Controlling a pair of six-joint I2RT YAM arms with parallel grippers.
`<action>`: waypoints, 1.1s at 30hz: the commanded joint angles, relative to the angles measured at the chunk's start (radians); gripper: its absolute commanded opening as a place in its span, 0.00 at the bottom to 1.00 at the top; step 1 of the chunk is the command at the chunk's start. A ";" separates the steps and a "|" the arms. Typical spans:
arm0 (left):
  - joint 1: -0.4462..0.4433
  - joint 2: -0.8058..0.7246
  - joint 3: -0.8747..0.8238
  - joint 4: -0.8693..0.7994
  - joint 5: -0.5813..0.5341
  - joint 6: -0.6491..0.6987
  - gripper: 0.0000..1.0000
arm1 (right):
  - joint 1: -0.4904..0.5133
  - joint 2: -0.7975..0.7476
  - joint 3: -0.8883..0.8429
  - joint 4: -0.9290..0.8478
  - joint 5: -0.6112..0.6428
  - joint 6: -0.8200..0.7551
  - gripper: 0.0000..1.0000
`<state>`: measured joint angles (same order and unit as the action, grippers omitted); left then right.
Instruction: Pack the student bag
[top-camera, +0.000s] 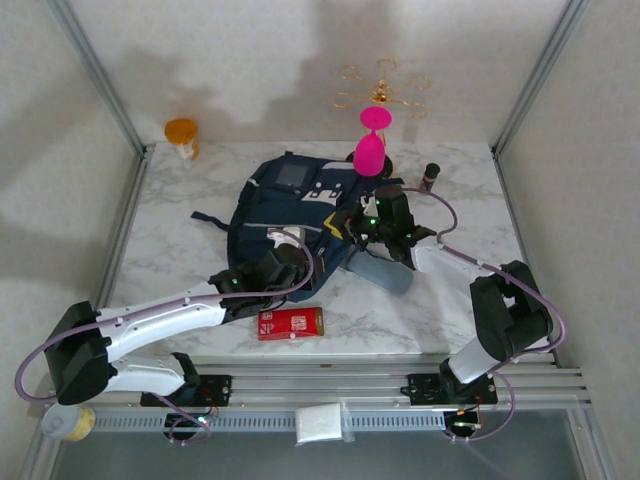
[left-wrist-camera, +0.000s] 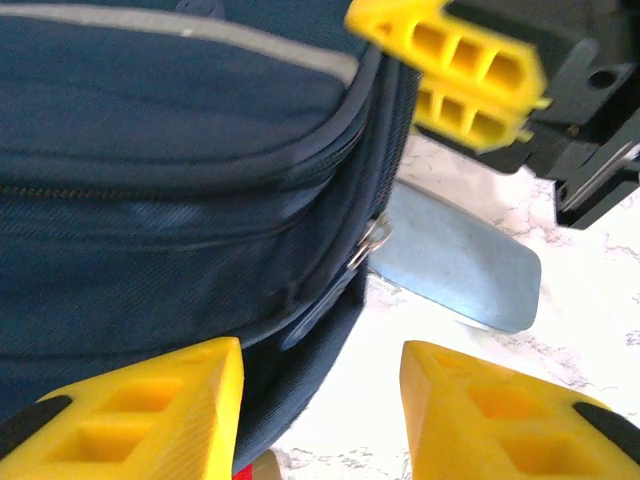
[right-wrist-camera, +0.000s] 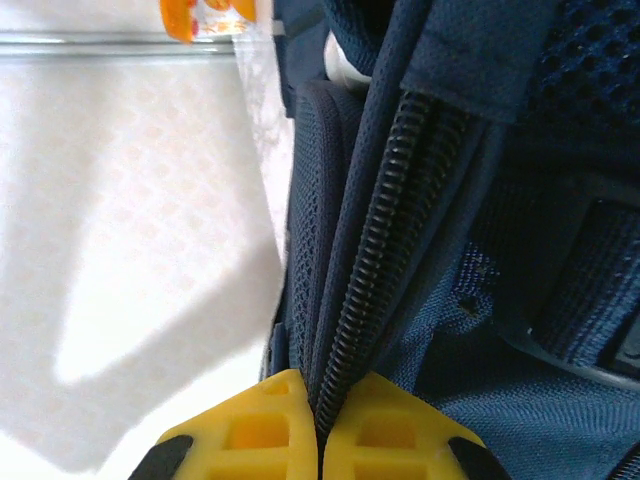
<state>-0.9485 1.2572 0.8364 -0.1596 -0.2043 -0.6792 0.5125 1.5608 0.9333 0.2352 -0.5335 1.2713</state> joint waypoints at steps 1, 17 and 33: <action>-0.006 -0.013 0.020 -0.055 0.030 0.000 0.49 | -0.013 -0.062 0.032 0.169 0.008 0.067 0.00; 0.041 0.209 0.219 0.061 0.019 0.131 0.55 | -0.012 -0.046 -0.022 0.251 0.020 0.110 0.00; 0.048 0.224 0.230 0.128 -0.014 0.208 0.24 | -0.011 -0.013 -0.028 0.260 0.020 0.100 0.00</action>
<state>-0.9123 1.4952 1.0435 -0.1776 -0.1982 -0.5182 0.4885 1.5616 0.8936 0.3721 -0.4671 1.3697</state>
